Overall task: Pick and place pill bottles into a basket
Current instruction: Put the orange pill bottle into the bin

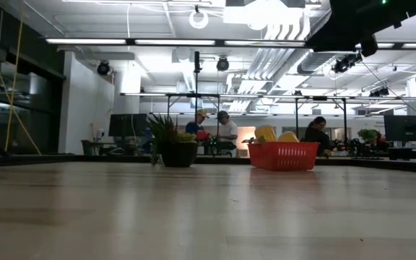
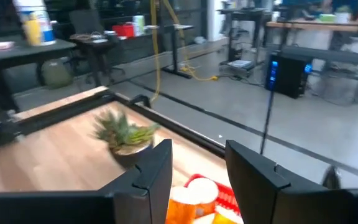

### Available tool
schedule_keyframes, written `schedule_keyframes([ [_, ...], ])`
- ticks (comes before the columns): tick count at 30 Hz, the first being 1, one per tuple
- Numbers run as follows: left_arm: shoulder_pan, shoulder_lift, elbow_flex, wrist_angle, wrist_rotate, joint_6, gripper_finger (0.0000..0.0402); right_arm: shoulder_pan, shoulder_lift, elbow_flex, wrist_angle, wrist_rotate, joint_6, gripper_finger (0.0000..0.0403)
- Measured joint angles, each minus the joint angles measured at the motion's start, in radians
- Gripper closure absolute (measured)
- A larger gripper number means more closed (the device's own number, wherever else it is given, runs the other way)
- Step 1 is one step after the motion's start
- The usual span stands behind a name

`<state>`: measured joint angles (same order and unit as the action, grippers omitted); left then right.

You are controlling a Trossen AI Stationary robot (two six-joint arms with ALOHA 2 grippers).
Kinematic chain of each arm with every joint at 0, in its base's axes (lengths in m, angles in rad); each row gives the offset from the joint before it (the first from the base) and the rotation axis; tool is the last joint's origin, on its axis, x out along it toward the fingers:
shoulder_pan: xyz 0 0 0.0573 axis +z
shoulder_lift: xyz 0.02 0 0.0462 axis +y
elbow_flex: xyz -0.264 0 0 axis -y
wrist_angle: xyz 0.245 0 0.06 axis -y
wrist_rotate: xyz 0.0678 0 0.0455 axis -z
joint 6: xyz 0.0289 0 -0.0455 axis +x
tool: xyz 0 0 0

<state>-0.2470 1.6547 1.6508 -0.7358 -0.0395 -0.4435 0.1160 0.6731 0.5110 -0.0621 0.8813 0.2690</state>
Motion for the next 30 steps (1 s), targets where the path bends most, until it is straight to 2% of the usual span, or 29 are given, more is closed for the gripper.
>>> schedule_keyframes([
  [3, 0.032, 0.0, 0.0, 0.021, 0.004, 0.025, 0.0154, -0.029, 0.0, 0.0, 0.006, -0.004, 0.06, 0.0262],
  [7, 0.077, 0.0, 0.0, 0.06, 0.012, 0.088, 0.0155, -0.067, -0.002, 0.0, 0.039, -0.127, 0.145, 0.0262],
  [10, 0.105, 0.0, 0.0, 0.069, 0.022, 0.152, 0.0154, -0.077, -0.001, 0.0, 0.035, -0.158, 0.145, 0.025],
  [13, 0.136, 0.0, 0.0, 0.087, 0.058, 0.204, 0.0149, -0.077, -0.002, 0.0, 0.037, -0.154, 0.134, 0.0212],
  [16, 0.167, 0.0, 0.0, 0.094, 0.089, 0.24, 0.0153, -0.077, -0.001, -0.001, 0.037, -0.16, 0.136, 0.0155],
  [21, 0.216, 0.0, 0.0, 0.102, 0.1, 0.299, 0.0155, -0.077, 0.001, -0.002, 0.048, -0.298, 0.074, 0.0075],
  [24, 0.242, 0.0, 0.0, 0.114, 0.104, 0.342, 0.0154, -0.076, 0.002, -0.002, 0.074, -0.39, -0.003, 0.0055],
  [30, 0.293, 0.0, 0.0, 0.117, 0.104, 0.416, 0.0154, -0.076, 0.049, -0.002, 0.211, -0.489, -0.128, 0.0049],
])
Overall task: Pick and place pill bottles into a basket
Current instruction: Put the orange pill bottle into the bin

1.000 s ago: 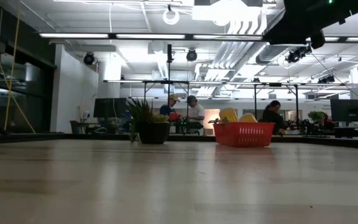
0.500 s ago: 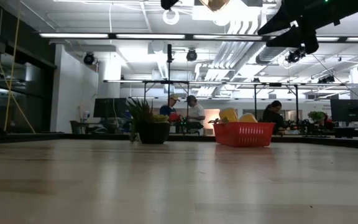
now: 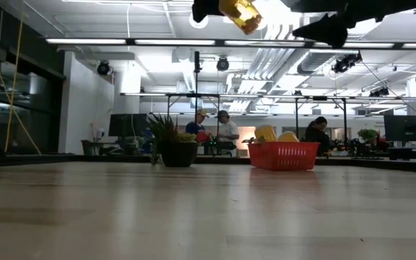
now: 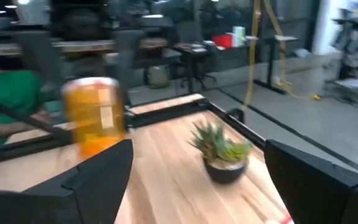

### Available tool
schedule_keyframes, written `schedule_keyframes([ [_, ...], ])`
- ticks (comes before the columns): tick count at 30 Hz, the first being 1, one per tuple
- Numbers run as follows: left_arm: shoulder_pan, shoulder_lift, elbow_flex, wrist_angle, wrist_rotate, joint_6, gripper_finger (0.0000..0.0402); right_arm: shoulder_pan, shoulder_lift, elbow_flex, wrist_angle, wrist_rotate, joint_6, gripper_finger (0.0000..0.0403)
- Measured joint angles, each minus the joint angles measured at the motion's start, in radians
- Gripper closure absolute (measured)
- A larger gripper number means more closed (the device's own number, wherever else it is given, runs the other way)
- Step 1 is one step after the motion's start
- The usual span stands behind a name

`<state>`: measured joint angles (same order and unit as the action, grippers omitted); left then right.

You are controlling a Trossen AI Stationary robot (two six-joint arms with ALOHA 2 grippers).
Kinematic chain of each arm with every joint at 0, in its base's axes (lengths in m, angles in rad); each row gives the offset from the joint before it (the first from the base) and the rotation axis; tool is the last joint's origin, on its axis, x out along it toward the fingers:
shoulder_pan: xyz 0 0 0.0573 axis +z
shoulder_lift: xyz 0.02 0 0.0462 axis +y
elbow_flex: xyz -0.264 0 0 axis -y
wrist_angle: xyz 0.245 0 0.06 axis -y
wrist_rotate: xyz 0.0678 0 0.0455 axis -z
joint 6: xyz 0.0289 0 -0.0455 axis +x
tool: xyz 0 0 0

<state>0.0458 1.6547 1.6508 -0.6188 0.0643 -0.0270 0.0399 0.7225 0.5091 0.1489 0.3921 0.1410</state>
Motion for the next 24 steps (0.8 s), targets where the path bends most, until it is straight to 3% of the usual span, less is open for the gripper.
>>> schedule_keyframes([
  [8, 0.051, 0.0, 0.0, 0.02, -0.003, 0.03, 0.0152, 0.0, 0.139, 0.0, 0.161, -0.116, -0.065, 0.0049],
  [16, 0.062, 0.044, 0.001, 0.039, -0.003, 0.031, 0.0156, 0.0, 0.239, 0.0, 0.281, -0.079, -0.226, 0.0049],
  [24, 0.061, 0.074, 0.0, 0.064, -0.001, 0.023, 0.0147, 0.0, 0.254, 0.0, 0.289, -0.141, -0.167, 0.0049],
])
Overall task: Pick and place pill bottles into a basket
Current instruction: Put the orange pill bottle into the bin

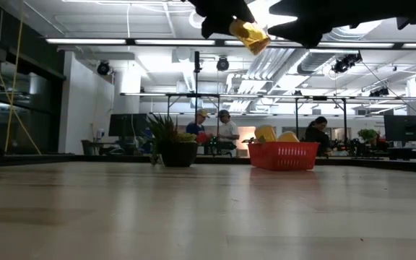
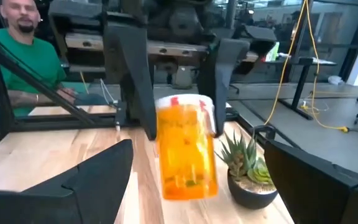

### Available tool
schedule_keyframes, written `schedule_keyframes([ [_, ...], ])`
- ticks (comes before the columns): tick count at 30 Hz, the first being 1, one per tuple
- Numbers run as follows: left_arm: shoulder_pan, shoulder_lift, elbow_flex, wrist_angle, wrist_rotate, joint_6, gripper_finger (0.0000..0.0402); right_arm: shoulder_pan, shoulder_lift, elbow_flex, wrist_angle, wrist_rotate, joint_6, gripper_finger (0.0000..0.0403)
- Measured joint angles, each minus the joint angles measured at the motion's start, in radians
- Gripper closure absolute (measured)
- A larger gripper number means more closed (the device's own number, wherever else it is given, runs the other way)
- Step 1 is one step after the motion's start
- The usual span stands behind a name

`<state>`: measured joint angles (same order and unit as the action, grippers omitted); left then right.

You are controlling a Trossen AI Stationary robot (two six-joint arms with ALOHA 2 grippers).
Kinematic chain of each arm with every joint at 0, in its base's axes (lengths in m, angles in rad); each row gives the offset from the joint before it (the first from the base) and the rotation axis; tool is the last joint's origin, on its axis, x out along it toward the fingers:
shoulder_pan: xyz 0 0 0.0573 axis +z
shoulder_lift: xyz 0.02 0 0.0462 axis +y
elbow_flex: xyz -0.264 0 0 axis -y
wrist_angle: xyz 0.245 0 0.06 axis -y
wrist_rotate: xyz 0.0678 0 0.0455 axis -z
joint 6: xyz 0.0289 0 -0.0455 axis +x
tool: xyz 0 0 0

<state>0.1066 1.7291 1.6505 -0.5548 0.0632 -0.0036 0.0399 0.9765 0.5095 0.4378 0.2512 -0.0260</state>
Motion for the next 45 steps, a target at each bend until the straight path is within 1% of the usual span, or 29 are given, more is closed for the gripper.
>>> schedule_keyframes([
  [4, 0.0, 0.007, -0.001, 0.038, 0.0, 0.0, 0.0155, -0.001, 0.023, 0.0, 0.0, -0.013, -0.001, 0.0049],
  [6, 0.0, 0.008, 0.0, 0.072, 0.0, 0.0, 0.0156, -0.001, 0.036, 0.0, -0.006, -0.013, -0.002, 0.0049],
  [9, 0.0, 0.011, 0.0, 0.08, 0.0, -0.001, 0.0156, 0.0, 0.046, 0.0, -0.006, -0.013, -0.001, 0.0049],
  [14, 0.0, 0.012, 0.0, 0.099, -0.002, -0.005, 0.0145, -0.001, 0.05, 0.0, 0.007, 0.011, -0.001, 0.0049],
  [18, 0.0, 0.012, 0.0, 0.11, -0.003, -0.009, 0.0156, -0.001, 0.05, 0.0, 0.008, 0.03, -0.001, 0.0051],
  [23, 0.0, 0.012, 0.0, 0.148, -0.003, -0.01, 0.0156, -0.001, 0.05, 0.0, 0.008, 0.038, -0.024, 0.0062],
  [28, 0.0, 0.011, 0.0, 0.149, -0.004, -0.027, 0.0144, -0.001, 0.05, 0.0, 0.012, 0.038, -0.026, 0.0076],
  [32, 0.0, 0.011, 0.0, 0.148, -0.006, -0.027, 0.0156, -0.001, 0.05, 0.0, 0.029, 0.038, -0.026, 0.0084],
  [37, 0.0, 0.011, 0.0, 0.15, -0.006, -0.027, 0.0156, -0.001, 0.05, 0.0, 0.031, 0.038, -0.026, 0.0093],
  [42, 0.0, 0.011, 0.0, 0.157, -0.005, -0.027, 0.0141, 0.0, 0.05, 0.0, 0.04, 0.056, -0.023, 0.01],
  [45, 0.0, 0.011, 0.0, 0.157, -0.005, -0.028, 0.0152, -0.001, 0.05, 0.0, 0.052, 0.065, -0.02, 0.0107],
])
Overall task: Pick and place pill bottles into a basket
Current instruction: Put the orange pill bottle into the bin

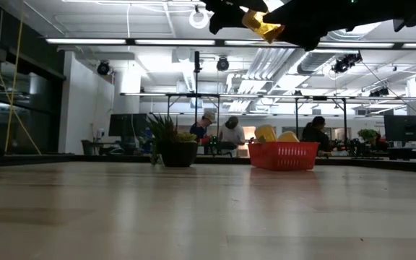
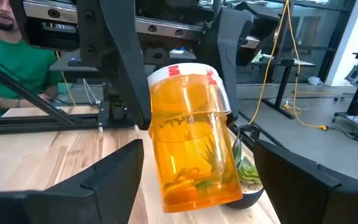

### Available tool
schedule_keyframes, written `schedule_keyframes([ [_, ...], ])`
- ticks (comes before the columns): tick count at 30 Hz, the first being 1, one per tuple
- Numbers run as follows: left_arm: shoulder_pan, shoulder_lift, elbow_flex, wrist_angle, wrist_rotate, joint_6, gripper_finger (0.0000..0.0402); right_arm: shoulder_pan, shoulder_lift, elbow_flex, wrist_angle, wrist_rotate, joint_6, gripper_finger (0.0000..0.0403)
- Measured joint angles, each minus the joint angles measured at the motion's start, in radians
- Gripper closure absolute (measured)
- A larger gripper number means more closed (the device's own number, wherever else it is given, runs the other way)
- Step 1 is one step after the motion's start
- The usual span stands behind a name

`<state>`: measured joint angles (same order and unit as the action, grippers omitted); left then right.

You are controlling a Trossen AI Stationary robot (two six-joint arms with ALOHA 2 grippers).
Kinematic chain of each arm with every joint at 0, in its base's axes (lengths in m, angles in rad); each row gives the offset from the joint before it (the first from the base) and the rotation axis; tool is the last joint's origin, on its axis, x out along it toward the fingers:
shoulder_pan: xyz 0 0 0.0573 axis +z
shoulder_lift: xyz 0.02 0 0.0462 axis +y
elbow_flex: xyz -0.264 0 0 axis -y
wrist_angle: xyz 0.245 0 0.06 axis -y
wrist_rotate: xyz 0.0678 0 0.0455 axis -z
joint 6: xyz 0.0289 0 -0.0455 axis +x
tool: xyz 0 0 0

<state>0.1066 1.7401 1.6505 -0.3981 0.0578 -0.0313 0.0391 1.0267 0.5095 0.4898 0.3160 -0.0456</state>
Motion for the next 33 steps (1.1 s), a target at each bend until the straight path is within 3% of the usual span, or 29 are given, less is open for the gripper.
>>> schedule_keyframes([
  [11, 0.0, 0.0, 0.0, 0.015, 0.0, 0.0, 0.014, 0.0, 0.0, 0.0, 0.001, -0.011, 0.001, 0.0148],
  [20, 0.0, 0.0, 0.0, 0.015, 0.004, 0.0, 0.0156, 0.0, 0.0, 0.0, 0.002, -0.011, 0.003, 0.0186],
  [27, 0.0, 0.0, 0.0, 0.016, 0.003, -0.001, 0.0108, 0.0, 0.0, 0.0, 0.002, -0.004, 0.004, 0.0232],
  [33, 0.0, 0.0, 0.0, 0.042, -0.008, 0.0, 0.01, 0.001, 0.0, 0.001, 0.007, 0.053, 0.011, 0.0224],
])
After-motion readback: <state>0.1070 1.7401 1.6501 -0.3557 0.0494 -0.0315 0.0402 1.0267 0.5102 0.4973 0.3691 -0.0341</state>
